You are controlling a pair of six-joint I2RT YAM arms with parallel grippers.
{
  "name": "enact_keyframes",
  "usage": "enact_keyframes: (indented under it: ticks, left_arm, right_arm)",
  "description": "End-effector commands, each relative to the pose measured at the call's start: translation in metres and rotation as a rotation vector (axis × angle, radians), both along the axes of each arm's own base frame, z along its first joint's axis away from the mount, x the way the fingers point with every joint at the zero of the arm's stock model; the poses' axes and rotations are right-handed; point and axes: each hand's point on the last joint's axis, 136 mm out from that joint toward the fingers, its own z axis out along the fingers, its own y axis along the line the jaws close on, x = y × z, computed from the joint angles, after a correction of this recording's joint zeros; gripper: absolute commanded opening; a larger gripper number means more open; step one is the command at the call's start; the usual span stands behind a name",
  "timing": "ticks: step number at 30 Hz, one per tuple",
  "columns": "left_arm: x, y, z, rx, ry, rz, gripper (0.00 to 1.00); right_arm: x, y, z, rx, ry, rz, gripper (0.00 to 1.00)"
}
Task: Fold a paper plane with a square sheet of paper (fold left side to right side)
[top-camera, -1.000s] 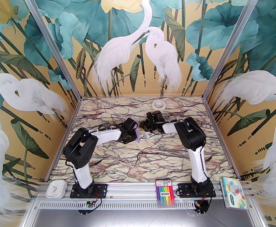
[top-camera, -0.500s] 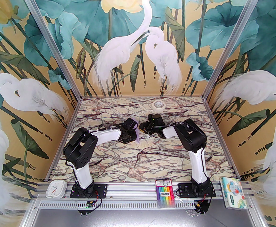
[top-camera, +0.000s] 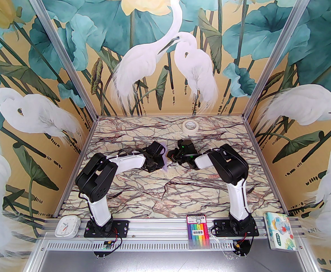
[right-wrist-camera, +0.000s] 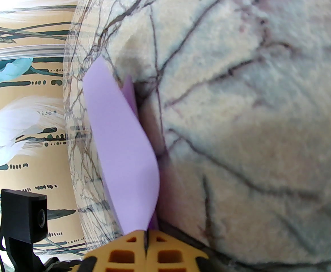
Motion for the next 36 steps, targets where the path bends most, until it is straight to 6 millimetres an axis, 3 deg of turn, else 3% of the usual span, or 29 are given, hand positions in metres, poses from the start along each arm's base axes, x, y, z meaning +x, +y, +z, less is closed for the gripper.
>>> enact_keyframes:
  ticks: [1,19,36]
  left_arm:
    - [-0.004,0.004,-0.031,0.043,0.040,-0.008,0.01]
    - [-0.004,0.003,-0.035,0.060,0.057,-0.025,0.00]
    - [-0.003,0.003,-0.035,0.068,0.060,-0.032,0.00]
  right_arm:
    - [0.004,0.002,0.009,-0.035,-0.025,0.043,0.00]
    - [0.010,0.005,0.007,-0.081,-0.010,0.280,0.00]
    - [0.014,0.007,-0.002,-0.120,0.004,0.345,0.00]
